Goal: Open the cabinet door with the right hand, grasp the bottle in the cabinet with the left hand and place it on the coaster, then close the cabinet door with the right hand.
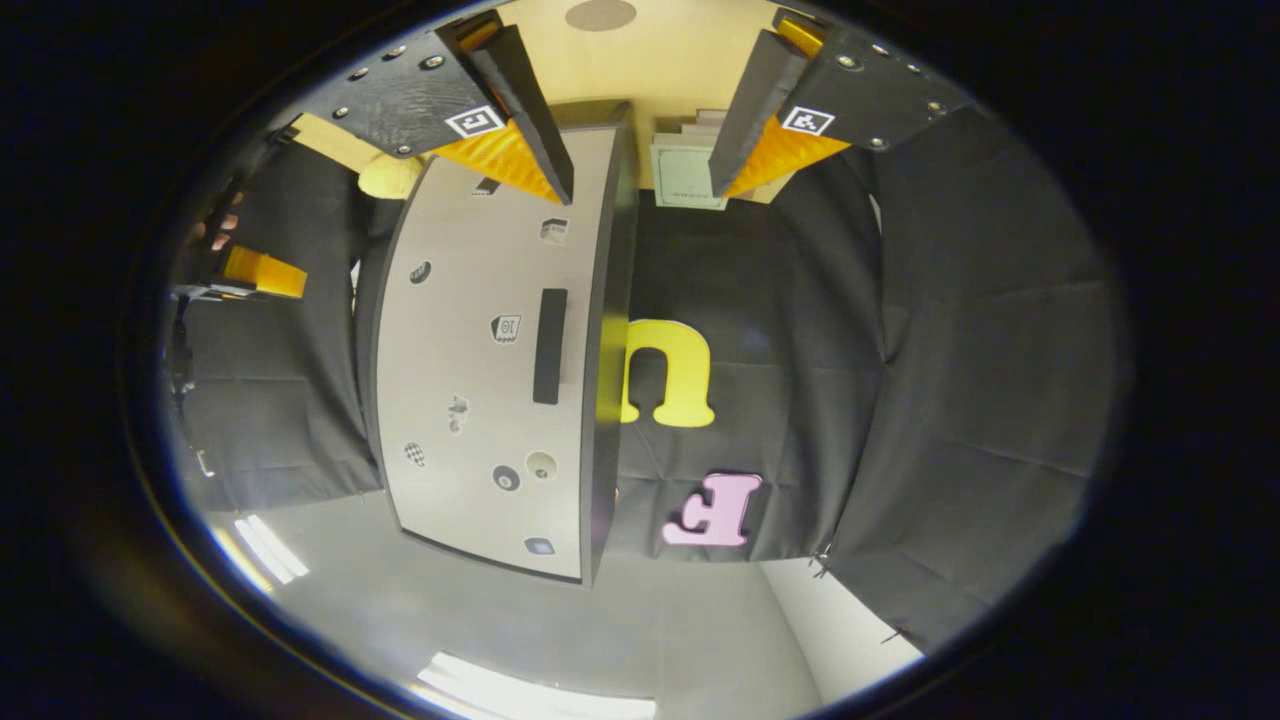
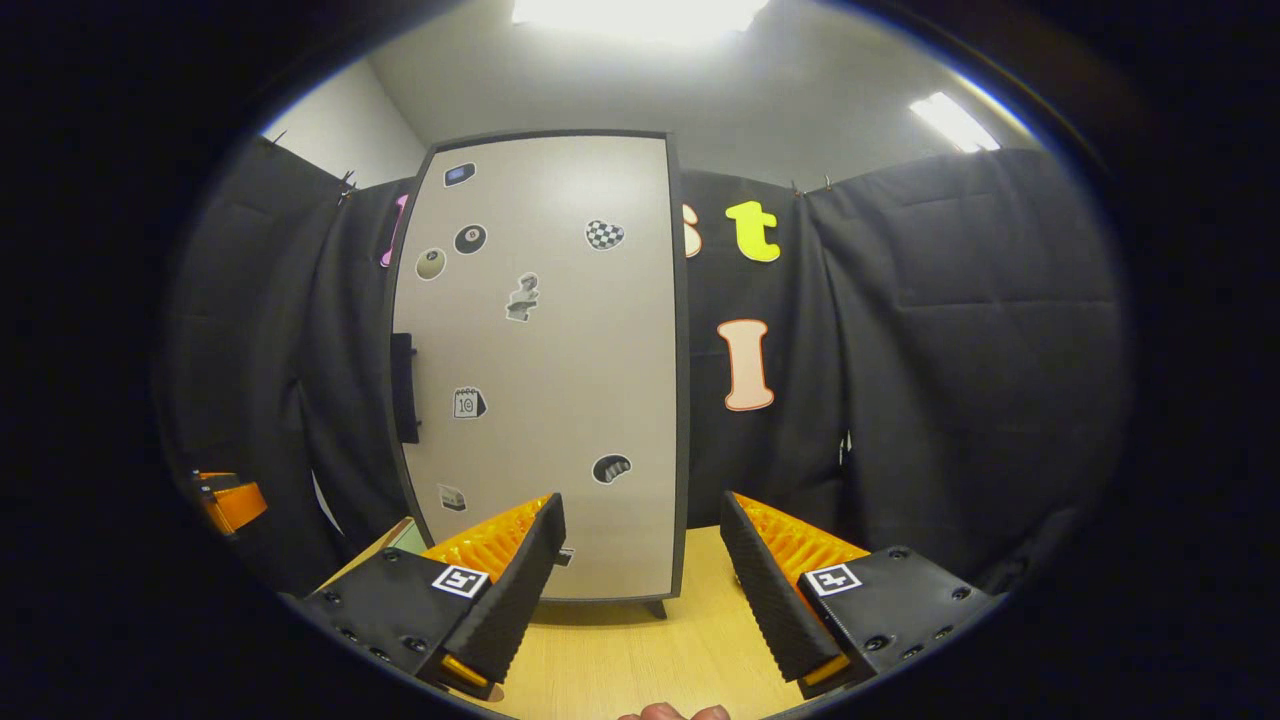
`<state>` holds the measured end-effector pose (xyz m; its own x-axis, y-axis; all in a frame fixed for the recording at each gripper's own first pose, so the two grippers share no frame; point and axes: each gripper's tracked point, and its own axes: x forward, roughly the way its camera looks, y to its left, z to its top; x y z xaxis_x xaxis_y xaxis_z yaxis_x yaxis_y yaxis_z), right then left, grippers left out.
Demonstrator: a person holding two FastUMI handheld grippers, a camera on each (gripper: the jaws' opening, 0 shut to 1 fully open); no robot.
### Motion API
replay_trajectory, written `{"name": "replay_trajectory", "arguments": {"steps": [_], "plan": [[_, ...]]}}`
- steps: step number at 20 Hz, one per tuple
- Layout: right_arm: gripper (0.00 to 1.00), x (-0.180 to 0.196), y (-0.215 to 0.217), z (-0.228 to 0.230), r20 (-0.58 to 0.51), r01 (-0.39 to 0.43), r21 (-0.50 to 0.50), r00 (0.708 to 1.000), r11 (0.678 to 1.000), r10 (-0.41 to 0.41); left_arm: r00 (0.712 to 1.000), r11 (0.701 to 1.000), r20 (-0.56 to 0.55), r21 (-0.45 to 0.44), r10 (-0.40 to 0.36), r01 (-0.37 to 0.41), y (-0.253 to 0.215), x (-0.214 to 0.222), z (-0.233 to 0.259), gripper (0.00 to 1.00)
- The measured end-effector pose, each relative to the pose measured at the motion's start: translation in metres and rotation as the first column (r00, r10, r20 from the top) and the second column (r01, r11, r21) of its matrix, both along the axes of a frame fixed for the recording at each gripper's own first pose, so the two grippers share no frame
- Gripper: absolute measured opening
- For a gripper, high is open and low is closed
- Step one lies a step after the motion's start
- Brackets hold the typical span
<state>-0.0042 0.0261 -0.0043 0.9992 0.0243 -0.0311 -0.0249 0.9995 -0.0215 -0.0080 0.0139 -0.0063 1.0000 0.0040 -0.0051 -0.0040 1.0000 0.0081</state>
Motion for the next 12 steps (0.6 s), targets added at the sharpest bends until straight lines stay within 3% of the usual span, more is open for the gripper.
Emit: {"name": "replay_trajectory", "arguments": {"steps": [12], "plan": [[0.99,0.003,0.031,0.030,0.032,-0.044,0.015,0.999,0.999,0.043,0.999,0.999,-0.009,0.018,0.039,-0.039,0.016,-0.014,-0.013,0.82]]}}
